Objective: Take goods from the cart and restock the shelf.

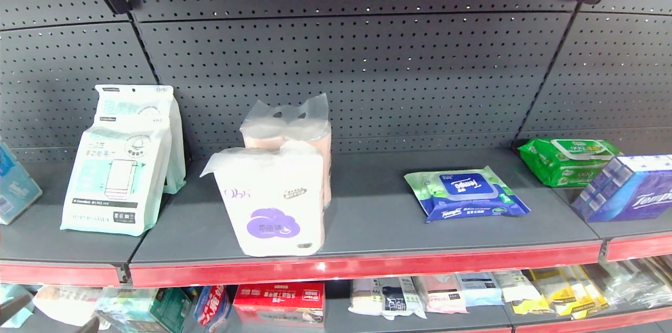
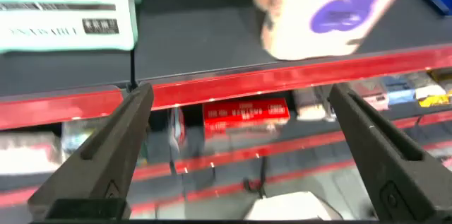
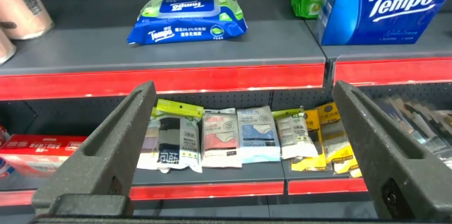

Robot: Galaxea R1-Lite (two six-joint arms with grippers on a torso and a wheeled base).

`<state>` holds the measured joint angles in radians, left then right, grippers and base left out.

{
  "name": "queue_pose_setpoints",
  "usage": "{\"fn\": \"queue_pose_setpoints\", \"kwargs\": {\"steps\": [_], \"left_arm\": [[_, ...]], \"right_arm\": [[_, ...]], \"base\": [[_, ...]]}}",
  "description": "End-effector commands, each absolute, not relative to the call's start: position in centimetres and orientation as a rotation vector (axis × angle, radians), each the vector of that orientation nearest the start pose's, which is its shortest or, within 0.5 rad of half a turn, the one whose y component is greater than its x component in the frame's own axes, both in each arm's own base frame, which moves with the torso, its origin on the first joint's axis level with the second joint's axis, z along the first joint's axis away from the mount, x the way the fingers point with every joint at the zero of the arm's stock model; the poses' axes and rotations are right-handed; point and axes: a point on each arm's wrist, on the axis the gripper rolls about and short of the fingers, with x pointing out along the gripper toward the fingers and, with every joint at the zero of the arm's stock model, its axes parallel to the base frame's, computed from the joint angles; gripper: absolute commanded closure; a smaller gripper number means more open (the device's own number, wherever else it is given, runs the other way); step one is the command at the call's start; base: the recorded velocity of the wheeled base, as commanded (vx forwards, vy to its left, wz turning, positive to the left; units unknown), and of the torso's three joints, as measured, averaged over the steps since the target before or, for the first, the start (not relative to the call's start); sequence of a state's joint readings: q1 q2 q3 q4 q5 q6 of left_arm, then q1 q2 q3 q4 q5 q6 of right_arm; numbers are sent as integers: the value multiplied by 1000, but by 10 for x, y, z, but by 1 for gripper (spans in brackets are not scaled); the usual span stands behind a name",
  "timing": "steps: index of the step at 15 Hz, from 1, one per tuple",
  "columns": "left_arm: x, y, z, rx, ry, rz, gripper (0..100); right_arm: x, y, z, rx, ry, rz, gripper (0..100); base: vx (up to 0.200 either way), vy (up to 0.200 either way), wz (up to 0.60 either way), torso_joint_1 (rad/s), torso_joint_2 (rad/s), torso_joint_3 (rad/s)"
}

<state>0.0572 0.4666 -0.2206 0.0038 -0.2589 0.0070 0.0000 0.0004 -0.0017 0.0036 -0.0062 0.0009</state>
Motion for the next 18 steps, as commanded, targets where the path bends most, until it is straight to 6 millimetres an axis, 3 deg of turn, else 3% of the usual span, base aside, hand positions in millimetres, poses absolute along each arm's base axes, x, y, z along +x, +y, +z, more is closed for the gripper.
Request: {"fn": "queue_pose_setpoints", "kwargs": {"steps": [1, 2, 4, 9, 12, 18], "left_arm": [[-30, -8, 109, 20, 59, -206, 0], [-29, -7, 107, 3, 69, -180, 0], [-22, -6, 85, -18, 139, -123, 0], [-21, -6, 87, -79, 106, -119, 0], [-21, -6, 86, -13, 104, -121, 0], [-19, -2, 84, 57, 110, 50, 0]], "right_arm": [[-23, 0, 76, 2, 2, -6, 0], [-23, 0, 75, 2, 3, -6, 0], [-23, 0, 75, 2, 3, -6, 0], [-23, 0, 76, 2, 2, -6, 0], [-23, 0, 75, 2, 3, -6, 0], [-23, 0, 76, 2, 2, -6, 0]], "base": [[0, 0, 0, 0, 0, 0], [0, 0, 0, 0, 0, 0], [0, 0, 0, 0, 0, 0], [0, 0, 0, 0, 0, 0], [0, 0, 0, 0, 0, 0], [0, 0, 0, 0, 0, 0]]}}
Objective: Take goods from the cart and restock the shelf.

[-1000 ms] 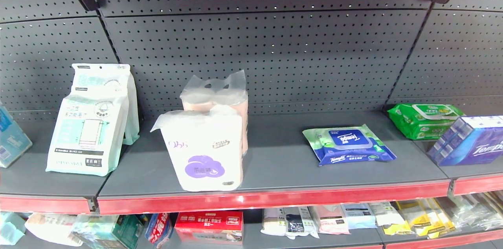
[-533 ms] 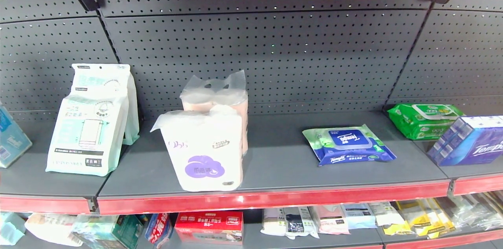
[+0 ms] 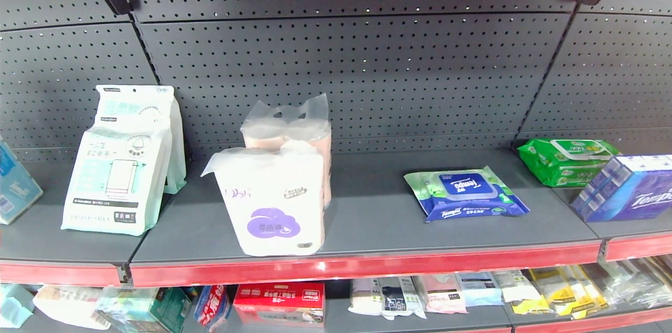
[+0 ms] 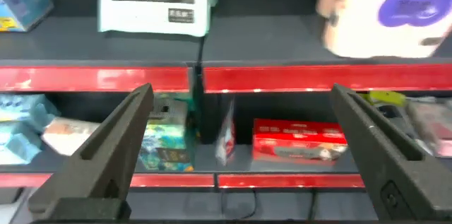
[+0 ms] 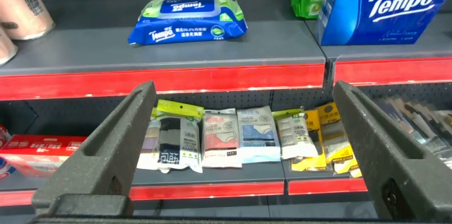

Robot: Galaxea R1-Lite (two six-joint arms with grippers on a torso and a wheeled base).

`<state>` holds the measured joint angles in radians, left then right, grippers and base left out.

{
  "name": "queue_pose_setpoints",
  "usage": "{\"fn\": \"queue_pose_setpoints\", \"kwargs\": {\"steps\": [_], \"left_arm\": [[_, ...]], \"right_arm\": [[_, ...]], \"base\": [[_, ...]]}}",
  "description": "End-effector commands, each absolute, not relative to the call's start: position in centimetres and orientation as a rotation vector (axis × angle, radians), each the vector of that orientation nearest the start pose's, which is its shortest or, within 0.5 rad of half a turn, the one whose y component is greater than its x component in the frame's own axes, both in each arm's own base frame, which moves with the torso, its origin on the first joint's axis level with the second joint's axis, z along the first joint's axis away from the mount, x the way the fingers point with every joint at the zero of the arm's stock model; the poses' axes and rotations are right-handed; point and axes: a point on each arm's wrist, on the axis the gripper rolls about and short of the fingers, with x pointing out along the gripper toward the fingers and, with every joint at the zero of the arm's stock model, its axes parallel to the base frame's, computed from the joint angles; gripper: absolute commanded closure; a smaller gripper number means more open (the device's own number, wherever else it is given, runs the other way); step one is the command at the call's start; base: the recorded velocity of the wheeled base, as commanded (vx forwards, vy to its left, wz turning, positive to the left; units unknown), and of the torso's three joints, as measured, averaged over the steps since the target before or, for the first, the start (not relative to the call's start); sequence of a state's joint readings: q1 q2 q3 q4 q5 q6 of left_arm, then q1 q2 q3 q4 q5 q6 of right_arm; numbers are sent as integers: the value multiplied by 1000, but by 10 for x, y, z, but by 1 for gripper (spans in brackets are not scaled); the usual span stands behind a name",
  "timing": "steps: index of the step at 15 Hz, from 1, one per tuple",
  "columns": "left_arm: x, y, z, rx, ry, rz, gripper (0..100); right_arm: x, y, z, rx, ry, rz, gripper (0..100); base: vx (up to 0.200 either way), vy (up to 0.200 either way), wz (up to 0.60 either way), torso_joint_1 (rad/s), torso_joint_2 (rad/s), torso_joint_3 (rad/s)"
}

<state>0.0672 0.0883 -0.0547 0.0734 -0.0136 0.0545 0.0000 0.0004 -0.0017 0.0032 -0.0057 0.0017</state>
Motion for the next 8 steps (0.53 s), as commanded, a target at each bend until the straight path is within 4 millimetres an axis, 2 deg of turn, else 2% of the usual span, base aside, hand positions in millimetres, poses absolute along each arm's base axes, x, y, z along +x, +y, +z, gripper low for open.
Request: {"fn": "queue_pose_setpoints", "kwargs": {"steps": [1, 8], "left_arm": [[-19, -2, 85, 67, 115, 50, 0], [-19, -2, 83, 86, 100, 43, 0]], "right_arm": [[-23, 0, 76, 2, 2, -6, 0], [-23, 0, 75, -5, 3, -6, 0]], "base": [[0, 0, 0, 0, 0, 0], [0, 0, 0, 0, 0, 0]]}}
